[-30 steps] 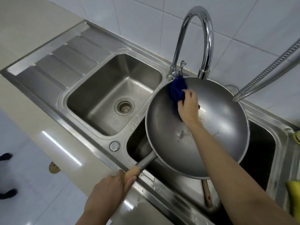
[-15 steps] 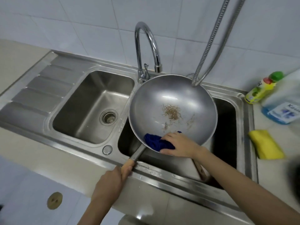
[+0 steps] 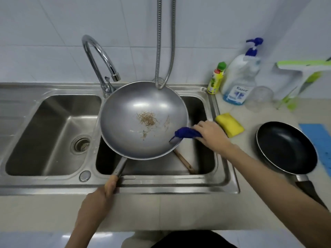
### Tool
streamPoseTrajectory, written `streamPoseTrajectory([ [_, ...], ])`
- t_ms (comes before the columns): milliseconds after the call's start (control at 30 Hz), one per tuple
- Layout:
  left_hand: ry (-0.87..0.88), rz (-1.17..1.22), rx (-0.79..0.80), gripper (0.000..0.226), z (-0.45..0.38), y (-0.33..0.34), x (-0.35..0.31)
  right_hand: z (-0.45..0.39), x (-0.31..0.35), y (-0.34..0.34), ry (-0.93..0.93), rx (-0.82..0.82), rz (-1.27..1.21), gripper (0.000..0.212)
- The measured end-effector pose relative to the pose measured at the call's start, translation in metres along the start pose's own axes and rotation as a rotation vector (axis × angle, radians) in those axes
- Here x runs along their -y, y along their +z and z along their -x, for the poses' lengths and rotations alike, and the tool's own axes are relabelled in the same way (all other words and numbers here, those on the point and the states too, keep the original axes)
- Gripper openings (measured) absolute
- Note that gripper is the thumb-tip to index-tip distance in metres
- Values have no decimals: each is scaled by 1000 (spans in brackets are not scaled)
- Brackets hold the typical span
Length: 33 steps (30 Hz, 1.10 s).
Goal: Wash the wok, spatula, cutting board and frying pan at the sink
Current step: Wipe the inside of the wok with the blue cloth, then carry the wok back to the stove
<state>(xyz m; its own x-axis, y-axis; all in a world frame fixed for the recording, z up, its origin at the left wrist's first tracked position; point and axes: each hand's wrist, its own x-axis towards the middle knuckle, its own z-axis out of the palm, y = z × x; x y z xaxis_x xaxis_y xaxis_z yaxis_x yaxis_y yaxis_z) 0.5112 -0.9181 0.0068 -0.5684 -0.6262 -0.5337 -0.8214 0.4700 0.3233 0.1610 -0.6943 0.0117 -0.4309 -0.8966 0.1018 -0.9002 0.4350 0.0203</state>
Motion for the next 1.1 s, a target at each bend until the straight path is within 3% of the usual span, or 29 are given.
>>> streamPoseTrajectory([
  [100,-10,26,-5,62,2,1,-4,49,-31,-7,364,-138,-23,24],
  [200,28,-27,6,45,8,-3,-10,89,-42,-1,591,-37,-2,27],
  [300,74,-96,11,42,10,-6,-12,117,-37,13,730,82,28,55],
  [400,104,-174,12,46,12,-6,-12,120,-14,17,888,-71,-115,88],
  [467,104,-158,-4,45,13,-5,-14,111,12,15,867,-184,-131,100],
  [533,73,-89,-30,42,14,-5,-16,98,41,13,707,-252,-210,85],
  [600,42,-24,-34,41,15,-6,-18,77,72,11,641,-115,-468,61],
  [667,29,49,-27,38,17,-7,-18,50,93,12,761,65,-798,49],
  [733,7,124,-22,41,17,-9,-15,21,104,22,918,125,-1039,45],
  [867,-35,231,-23,49,10,-11,-3,-10,102,52,1150,30,-1119,22],
  [1000,-34,297,75,41,0,-12,12,-13,108,46,1261,92,-1351,22],
  [1100,28,243,100,32,-1,-16,20,-11,112,41,1272,103,-1335,21],
])
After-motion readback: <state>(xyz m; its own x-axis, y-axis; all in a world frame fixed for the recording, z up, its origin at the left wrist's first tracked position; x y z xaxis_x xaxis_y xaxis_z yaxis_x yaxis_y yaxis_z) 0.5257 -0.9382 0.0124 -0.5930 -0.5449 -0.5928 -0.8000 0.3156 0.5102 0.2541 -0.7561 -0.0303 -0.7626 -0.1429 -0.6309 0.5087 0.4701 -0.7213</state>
